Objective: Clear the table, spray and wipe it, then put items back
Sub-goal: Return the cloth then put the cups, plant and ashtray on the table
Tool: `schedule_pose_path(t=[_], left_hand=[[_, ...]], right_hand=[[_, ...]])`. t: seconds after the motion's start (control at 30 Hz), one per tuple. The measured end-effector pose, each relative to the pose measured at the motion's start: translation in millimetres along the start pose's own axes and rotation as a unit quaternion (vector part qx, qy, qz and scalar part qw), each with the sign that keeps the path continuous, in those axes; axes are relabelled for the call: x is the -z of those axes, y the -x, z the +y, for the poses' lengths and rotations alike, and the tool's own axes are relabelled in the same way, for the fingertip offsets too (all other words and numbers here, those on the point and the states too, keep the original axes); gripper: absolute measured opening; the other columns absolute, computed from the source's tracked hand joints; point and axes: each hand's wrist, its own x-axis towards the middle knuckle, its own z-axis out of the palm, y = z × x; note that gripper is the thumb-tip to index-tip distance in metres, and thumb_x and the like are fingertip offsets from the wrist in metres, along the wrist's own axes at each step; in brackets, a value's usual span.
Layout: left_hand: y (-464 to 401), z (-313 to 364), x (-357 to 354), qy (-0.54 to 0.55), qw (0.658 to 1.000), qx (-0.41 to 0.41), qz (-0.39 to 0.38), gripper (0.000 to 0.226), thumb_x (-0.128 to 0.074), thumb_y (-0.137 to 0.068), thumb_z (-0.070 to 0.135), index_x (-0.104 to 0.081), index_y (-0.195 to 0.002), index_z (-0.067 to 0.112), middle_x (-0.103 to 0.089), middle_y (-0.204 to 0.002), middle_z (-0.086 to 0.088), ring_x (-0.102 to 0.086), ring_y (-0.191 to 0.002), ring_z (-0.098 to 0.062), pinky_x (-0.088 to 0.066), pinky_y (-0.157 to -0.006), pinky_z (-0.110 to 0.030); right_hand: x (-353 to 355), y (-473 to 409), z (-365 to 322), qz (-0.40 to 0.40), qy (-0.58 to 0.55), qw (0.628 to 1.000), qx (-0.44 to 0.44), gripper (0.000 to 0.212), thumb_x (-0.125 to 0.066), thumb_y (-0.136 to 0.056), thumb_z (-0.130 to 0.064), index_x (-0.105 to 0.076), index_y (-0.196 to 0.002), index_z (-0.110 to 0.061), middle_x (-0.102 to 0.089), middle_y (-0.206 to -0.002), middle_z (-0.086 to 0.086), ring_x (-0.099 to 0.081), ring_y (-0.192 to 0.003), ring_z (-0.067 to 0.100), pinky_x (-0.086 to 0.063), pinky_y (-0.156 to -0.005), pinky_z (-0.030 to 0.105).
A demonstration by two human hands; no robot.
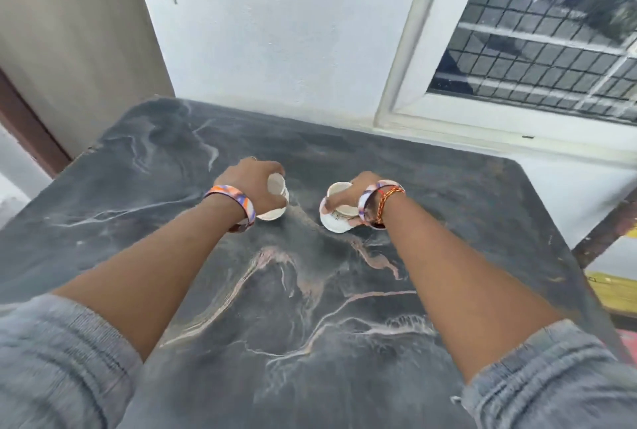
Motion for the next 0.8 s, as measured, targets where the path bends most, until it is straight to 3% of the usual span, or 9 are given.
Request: schedule_pose_path(t=[0.07,0.13,0.27,0.33,0.4,0.53,0.63,0.7,0.8], left_hand=[[-5,-18,5,0.001,1.0,-0.007,-0.01,0.032,-0.061,-0.069,0.041,-0.057,-0.1,0.035,-0.059,-0.113,-0.006,-0.057,-0.101,-0.032,-0.05,-0.087,-0.036],[-11,-26,9,0.005,1.0,-0.013,-0.024,0.034,-0.064,-0.067,0.039,-0.057,-0.099,0.033,-0.059,-0.11,-0.008,-0.057,-0.099,-0.032,-0.049,-0.084,-0.034],[-22,-33,11,0.018,0.999,-0.025,-0.045,0.047,-0.071,-0.063,0.033,-0.056,-0.107,0.028,-0.057,-0.111,-0.01,-0.057,-0.097,-0.033,-0.042,-0.074,-0.028],[-27,-33,11,0.021,0.998,-0.027,-0.054,0.053,-0.072,-0.064,0.032,-0.054,-0.113,0.027,-0.056,-0.115,-0.011,-0.057,-0.099,-0.034,-0.041,-0.075,-0.028],[-32,-33,12,0.024,0.997,-0.02,-0.072,0.057,-0.072,-0.063,0.031,-0.052,-0.116,0.027,-0.053,-0.117,-0.013,-0.056,-0.101,-0.035,-0.043,-0.078,-0.031],[-40,-39,22,0.033,0.995,0.001,-0.094,0.058,-0.074,-0.062,0.024,-0.052,-0.116,0.025,-0.05,-0.117,-0.015,-0.055,-0.1,-0.035,-0.048,-0.079,-0.035],[-50,-53,35,0.057,0.997,0.012,-0.058,0.052,-0.073,-0.064,0.023,-0.055,-0.113,0.024,-0.052,-0.117,-0.016,-0.054,-0.096,-0.031,-0.046,-0.078,-0.032],[-57,-66,42,0.065,0.997,0.02,-0.037,0.052,-0.073,-0.066,0.022,-0.056,-0.114,0.024,-0.054,-0.117,-0.016,-0.051,-0.098,-0.03,-0.043,-0.082,-0.032],[-72,-90,52,0.068,0.997,0.037,-0.006,0.054,-0.074,-0.066,0.021,-0.056,-0.117,0.025,-0.055,-0.117,-0.017,-0.053,-0.1,-0.033,-0.043,-0.087,-0.033]], right_hand=[[-13,1,-11,-0.016,-0.028,0.999,-0.014,0.046,-0.079,-0.064,-0.012,-0.062,-0.105,0.002,-0.065,-0.104,0.013,-0.064,-0.096,0.029,-0.055,-0.087,0.043],[-19,2,-19,-0.007,0.0,1.0,-0.011,0.046,-0.077,-0.064,-0.01,-0.063,-0.106,0.004,-0.066,-0.106,0.015,-0.064,-0.101,0.032,-0.054,-0.089,0.045],[-14,3,-30,0.0,0.113,0.993,0.022,0.065,-0.081,-0.065,-0.021,-0.056,-0.123,-0.004,-0.063,-0.12,0.013,-0.063,-0.105,0.033,-0.055,-0.086,0.044],[-11,2,-34,-0.023,0.203,0.978,0.046,0.082,-0.077,-0.069,-0.023,-0.037,-0.141,-0.015,-0.048,-0.14,0.008,-0.051,-0.122,0.032,-0.047,-0.097,0.04],[-12,1,-37,-0.028,0.321,0.945,0.062,0.081,-0.075,-0.07,-0.024,-0.034,-0.141,-0.023,-0.045,-0.142,0.005,-0.042,-0.128,0.033,-0.039,-0.104,0.042],[-15,-4,-49,-0.005,0.419,0.905,0.069,0.055,-0.074,-0.066,-0.025,-0.055,-0.118,-0.026,-0.058,-0.118,0.004,-0.04,-0.12,0.032,-0.037,-0.095,0.041],[-15,-18,-59,0.003,0.338,0.936,0.093,0.021,-0.073,-0.065,-0.022,-0.059,-0.077,-0.012,-0.06,-0.079,0.004,-0.059,-0.084,0.025,-0.042,-0.067,0.024],[-23,-29,-69,0.006,0.282,0.955,0.093,0.024,-0.071,-0.066,-0.016,-0.049,-0.057,-0.012,-0.05,-0.059,0.001,-0.051,-0.057,0.017,-0.032,-0.046,0.015],[-39,-50,-95,0.018,0.216,0.971,0.1,0.02,-0.07,-0.066,-0.014,-0.052,-0.058,-0.011,-0.053,-0.061,0.003,-0.05,-0.057,0.017,-0.032,-0.044,0.015]])
